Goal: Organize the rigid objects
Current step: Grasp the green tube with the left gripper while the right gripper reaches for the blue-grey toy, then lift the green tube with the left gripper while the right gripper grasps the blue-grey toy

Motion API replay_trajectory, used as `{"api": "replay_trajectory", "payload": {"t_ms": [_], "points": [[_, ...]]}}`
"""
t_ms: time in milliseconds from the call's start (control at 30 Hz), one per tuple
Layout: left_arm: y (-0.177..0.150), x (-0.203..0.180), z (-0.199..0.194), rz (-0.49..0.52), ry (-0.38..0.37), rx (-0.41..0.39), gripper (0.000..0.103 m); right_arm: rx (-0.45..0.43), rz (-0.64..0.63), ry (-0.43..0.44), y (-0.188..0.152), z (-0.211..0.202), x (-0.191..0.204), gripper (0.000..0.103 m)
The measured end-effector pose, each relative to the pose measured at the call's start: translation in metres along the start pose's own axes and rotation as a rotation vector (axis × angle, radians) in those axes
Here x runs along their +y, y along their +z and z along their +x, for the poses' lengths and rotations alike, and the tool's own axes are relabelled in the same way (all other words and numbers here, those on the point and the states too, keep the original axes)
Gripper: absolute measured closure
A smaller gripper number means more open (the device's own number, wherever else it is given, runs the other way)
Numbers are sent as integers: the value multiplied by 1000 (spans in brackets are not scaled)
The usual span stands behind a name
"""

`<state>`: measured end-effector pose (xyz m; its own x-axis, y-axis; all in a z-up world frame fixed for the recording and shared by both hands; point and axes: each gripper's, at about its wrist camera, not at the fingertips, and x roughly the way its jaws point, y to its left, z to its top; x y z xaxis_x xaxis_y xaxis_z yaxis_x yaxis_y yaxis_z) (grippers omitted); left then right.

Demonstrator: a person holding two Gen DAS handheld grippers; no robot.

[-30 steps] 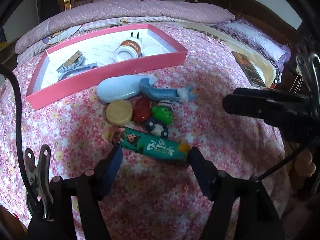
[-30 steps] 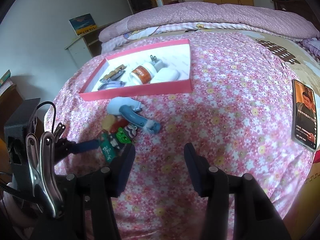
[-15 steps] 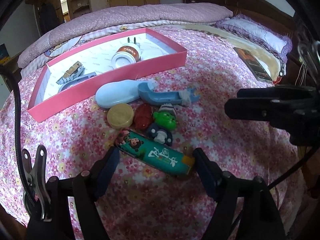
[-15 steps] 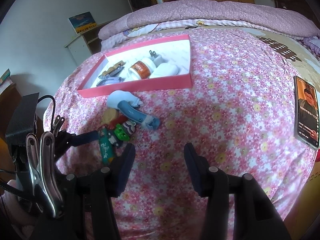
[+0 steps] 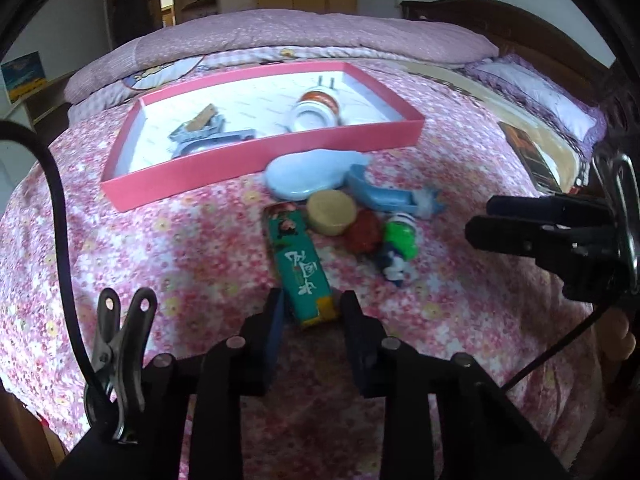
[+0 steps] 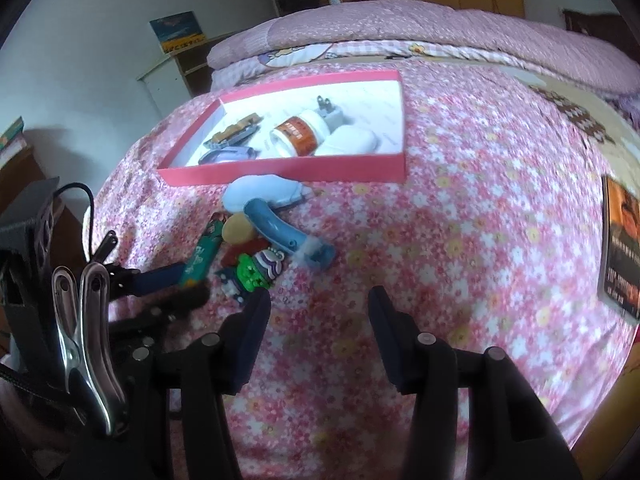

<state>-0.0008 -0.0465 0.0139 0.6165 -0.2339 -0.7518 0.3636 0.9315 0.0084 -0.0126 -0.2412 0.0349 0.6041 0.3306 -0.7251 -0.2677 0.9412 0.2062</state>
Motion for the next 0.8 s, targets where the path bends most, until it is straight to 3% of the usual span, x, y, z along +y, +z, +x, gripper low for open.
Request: {"api": "replay_trajectory", "payload": {"t_ms": [133, 300, 700, 800], "points": [[-1, 6, 0, -27, -8, 1, 74, -18, -57, -33, 8, 5, 4, 51], [-2, 8, -2, -46, -11, -4, 74, -25, -140, -72, 19, 20, 8, 61], [10, 7, 6, -70, 16, -14, 73, 25, -240, -36, 23, 50, 21, 62], [12, 7, 8, -71, 22, -21, 72, 15, -253, -45, 21, 49, 24, 68]]}}
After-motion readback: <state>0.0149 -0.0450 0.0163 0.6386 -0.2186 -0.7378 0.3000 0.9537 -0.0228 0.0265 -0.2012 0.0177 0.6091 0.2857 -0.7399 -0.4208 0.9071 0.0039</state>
